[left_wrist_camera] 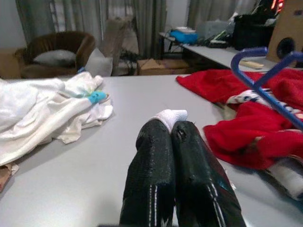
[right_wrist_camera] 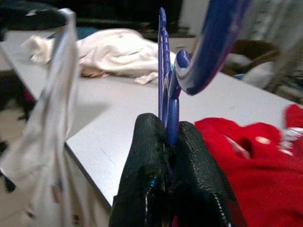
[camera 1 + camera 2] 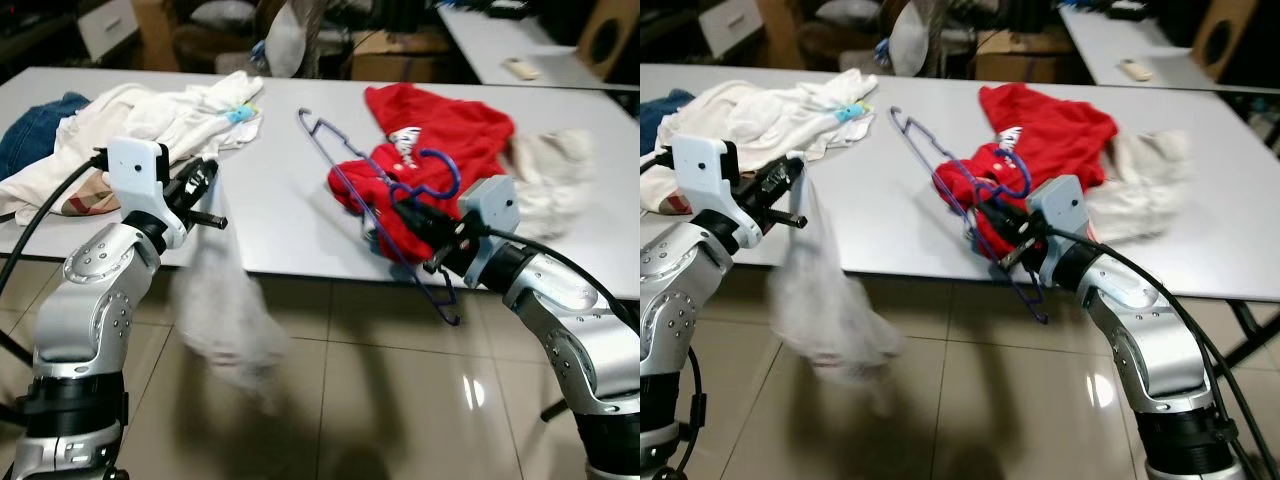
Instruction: Hang hanger
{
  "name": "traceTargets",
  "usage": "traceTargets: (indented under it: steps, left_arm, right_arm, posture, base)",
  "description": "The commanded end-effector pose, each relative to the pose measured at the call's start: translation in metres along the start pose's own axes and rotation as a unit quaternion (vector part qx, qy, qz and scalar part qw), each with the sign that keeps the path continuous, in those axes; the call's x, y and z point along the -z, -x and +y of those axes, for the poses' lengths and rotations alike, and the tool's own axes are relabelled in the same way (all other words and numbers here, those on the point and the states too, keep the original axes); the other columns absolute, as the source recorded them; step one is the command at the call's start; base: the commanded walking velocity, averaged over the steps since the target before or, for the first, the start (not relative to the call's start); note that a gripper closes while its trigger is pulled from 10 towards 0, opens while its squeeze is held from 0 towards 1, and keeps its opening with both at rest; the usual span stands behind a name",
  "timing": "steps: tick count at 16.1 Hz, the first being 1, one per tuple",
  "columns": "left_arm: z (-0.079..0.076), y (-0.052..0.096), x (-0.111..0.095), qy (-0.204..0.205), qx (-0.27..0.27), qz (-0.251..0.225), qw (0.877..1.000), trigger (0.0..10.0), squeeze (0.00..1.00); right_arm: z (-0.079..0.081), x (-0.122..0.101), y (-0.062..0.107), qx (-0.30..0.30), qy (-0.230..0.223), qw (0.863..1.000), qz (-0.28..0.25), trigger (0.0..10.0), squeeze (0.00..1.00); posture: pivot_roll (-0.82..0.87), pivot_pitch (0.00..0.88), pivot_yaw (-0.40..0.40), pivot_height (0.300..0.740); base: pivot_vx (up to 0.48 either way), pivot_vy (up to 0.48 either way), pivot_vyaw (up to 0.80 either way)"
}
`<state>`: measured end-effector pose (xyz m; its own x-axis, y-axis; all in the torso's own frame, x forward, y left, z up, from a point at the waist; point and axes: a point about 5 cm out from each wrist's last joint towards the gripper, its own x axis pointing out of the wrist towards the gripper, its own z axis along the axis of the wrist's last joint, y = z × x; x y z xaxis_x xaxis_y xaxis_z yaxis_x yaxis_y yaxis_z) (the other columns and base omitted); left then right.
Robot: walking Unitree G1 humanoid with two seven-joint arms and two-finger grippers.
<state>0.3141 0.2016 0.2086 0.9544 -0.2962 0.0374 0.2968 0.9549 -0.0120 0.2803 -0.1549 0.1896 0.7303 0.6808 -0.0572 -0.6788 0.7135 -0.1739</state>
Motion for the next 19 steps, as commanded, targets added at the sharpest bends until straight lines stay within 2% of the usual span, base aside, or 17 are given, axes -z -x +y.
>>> traceTargets:
  steps: [1, 3, 4, 5, 7, 8, 9, 13, 16, 19]
  left_arm:
    - [0.000, -0.004, -0.017, -0.002, 0.012, -0.029, 1.000, 10.0, 0.00]
    - [0.001, -0.006, -0.022, 0.004, 0.013, -0.038, 0.999, 10.0, 0.00]
    - [0.002, -0.009, -0.026, 0.007, 0.017, -0.044, 0.999, 10.0, 0.00]
    - [0.002, -0.009, -0.026, 0.007, 0.017, -0.044, 0.999, 10.0, 0.00]
    - [0.002, -0.013, -0.034, 0.004, 0.030, -0.053, 0.998, 10.0, 0.00]
    - [0.001, -0.016, -0.040, 0.003, 0.044, -0.061, 0.997, 10.0, 0.00]
    - [0.000, -0.017, -0.045, 0.003, 0.052, -0.066, 0.997, 10.0, 0.00]
    - [-0.008, -0.026, -0.061, 0.005, 0.091, -0.082, 0.992, 10.0, 0.00]
    - [-0.018, -0.026, -0.073, 0.001, 0.128, -0.097, 0.987, 10.0, 0.00]
    - [-0.023, -0.023, -0.085, 0.003, 0.151, -0.112, 0.982, 10.0, 0.00]
  right_arm:
    - [0.003, -0.004, 0.004, -0.026, 0.014, 1.000, 0.000, 10.0, 0.00]
    - [0.004, -0.008, 0.007, -0.050, 0.018, 0.999, -0.005, 10.0, 0.00]
    - [0.012, -0.014, 0.012, -0.100, 0.033, 0.994, -0.018, 10.0, 0.00]
    - [0.012, -0.014, 0.012, -0.100, 0.033, 0.994, -0.018, 10.0, 0.00]
    - [0.023, -0.017, 0.020, -0.181, 0.034, 0.983, 0.005, 10.0, 0.00]
    - [0.030, -0.022, 0.029, -0.237, 0.035, 0.971, 0.017, 10.0, 0.00]
    - [0.031, -0.024, 0.034, -0.256, 0.035, 0.966, 0.023, 10.0, 0.00]
    - [0.029, -0.026, 0.028, -0.258, 0.053, 0.964, 0.034, 10.0, 0.00]
    - [0.037, -0.026, 0.020, -0.265, 0.058, 0.962, 0.038, 10.0, 0.00]
    - [0.038, -0.027, 0.013, -0.255, 0.057, 0.965, 0.036, 10.0, 0.00]
  posture:
    - [0.01, 0.000, 0.036, 0.740]
    - [0.01, 0.000, 0.036, 0.740]
    - [0.01, 0.000, 0.029, 0.740]
    - [0.01, 0.000, 0.029, 0.740]
    - [0.02, 0.000, 0.025, 0.740]
    - [0.02, 0.000, 0.025, 0.740]
    - [0.02, 0.000, 0.026, 0.740]
    - [0.01, 0.000, 0.035, 0.740]
    - [0.01, 0.000, 0.039, 0.740]
    - [0.02, 0.000, 0.037, 0.740]
  base:
    - [0.322, 0.000, 0.00]
    - [0.322, 0.000, 0.00]
    - [0.322, 0.000, 0.00]
    - [0.322, 0.000, 0.00]
    - [0.322, 0.000, 0.00]
    - [0.319, 0.000, 0.00]
    - [0.322, 0.000, 0.00]
    - [0.324, 0.000, 0.00]
    - [0.326, 0.000, 0.00]
    - [0.326, 0.000, 0.00]
